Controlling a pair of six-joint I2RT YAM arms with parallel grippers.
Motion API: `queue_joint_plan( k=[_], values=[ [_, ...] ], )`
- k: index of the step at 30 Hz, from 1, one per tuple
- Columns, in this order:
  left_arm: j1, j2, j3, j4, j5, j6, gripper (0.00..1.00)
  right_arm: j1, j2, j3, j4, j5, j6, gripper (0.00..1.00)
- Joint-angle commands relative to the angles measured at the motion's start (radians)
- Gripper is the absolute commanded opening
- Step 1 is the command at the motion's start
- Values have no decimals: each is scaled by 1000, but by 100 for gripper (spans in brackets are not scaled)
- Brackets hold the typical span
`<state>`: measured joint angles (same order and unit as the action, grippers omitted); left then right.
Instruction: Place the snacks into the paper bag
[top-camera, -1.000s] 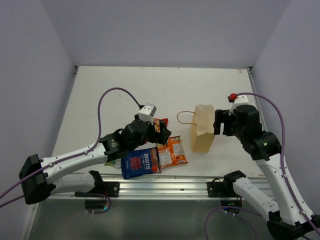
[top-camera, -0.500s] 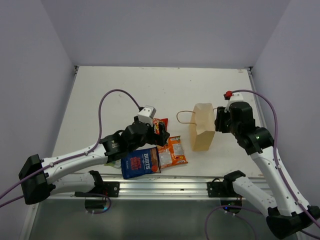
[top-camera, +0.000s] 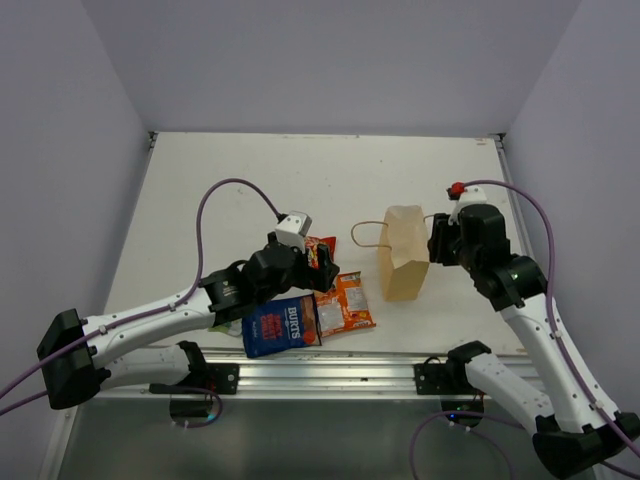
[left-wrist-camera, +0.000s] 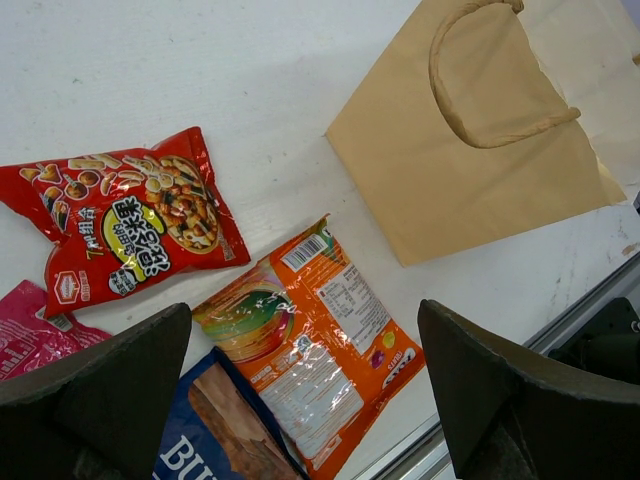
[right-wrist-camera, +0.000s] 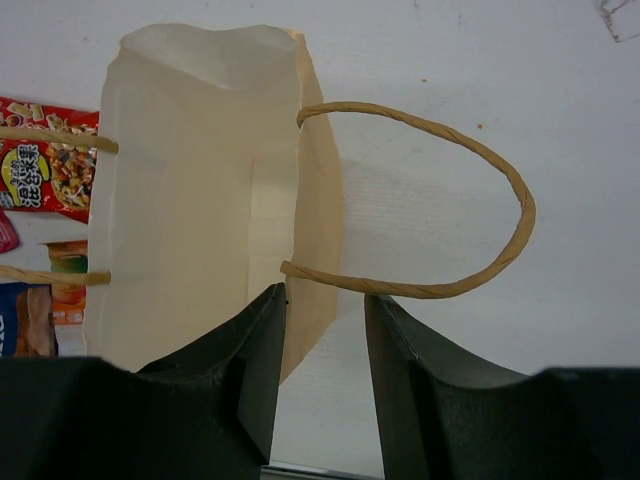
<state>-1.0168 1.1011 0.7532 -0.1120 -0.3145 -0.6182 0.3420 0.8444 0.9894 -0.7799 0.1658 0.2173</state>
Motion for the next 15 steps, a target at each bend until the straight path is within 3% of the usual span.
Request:
queue_joint_plan(
  k=[1,15],
  values=[
    [-3,-9,-11,52,-5,-5,100,2,-15,22,19,24,8,42],
    [-3,9,-17,67,6,-6,100,2,2,55,37,-5,27,43]
  ],
)
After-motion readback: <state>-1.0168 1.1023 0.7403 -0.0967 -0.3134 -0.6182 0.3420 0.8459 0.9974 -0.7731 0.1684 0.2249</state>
